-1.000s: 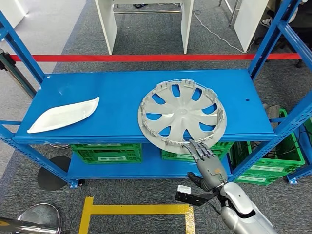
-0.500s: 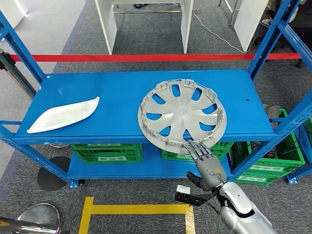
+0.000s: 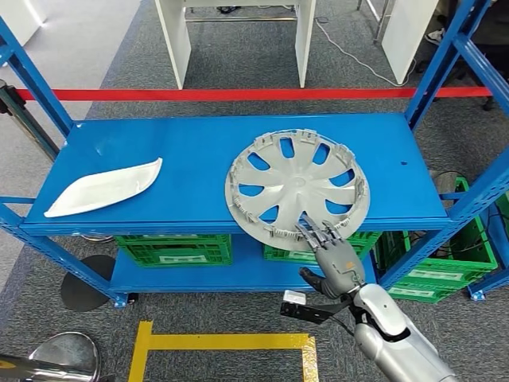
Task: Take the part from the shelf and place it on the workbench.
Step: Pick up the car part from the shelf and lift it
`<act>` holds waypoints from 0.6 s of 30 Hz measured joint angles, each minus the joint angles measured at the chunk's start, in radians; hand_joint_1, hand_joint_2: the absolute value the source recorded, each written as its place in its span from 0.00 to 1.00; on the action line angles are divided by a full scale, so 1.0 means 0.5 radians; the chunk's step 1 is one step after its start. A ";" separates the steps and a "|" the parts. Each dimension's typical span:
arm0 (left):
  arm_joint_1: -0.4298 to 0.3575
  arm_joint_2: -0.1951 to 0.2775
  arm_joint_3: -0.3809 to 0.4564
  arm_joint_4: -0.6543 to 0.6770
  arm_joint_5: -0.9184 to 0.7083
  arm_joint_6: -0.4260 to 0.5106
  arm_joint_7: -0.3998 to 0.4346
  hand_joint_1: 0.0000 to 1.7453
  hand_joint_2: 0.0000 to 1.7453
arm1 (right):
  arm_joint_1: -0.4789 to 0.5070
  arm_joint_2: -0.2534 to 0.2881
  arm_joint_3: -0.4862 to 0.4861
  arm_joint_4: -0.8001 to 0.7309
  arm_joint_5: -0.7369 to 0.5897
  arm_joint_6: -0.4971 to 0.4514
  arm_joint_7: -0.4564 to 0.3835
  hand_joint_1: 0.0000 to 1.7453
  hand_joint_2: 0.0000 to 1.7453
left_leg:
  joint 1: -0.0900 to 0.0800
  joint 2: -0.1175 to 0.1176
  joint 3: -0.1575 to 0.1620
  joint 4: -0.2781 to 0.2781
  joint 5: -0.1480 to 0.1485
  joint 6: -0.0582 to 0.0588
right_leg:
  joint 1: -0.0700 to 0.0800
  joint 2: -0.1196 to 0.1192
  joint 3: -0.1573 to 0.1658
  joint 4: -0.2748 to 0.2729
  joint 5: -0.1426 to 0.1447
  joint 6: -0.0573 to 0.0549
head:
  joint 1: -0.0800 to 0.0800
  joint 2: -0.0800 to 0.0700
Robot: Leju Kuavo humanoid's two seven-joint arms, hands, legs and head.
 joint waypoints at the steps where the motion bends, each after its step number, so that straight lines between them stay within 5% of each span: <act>1: 0.000 0.000 0.000 0.000 0.000 0.000 0.000 0.00 1.00 | -0.004 0.000 0.000 0.000 0.000 0.000 0.000 0.00 1.00 | 0.000 0.000 0.000 0.000 0.000 0.000 | 0.000 0.000 0.000 0.000 0.000 0.000 | 0.000 0.000; 18: -0.025 0.000 -0.027 0.000 -0.052 -0.002 0.022 0.00 1.00 | -0.196 0.071 0.036 0.205 -0.010 0.100 -0.002 0.00 1.00 | 0.000 0.000 0.000 0.001 0.000 0.000 | 0.000 0.000 0.001 0.000 0.000 0.000 | 0.000 0.000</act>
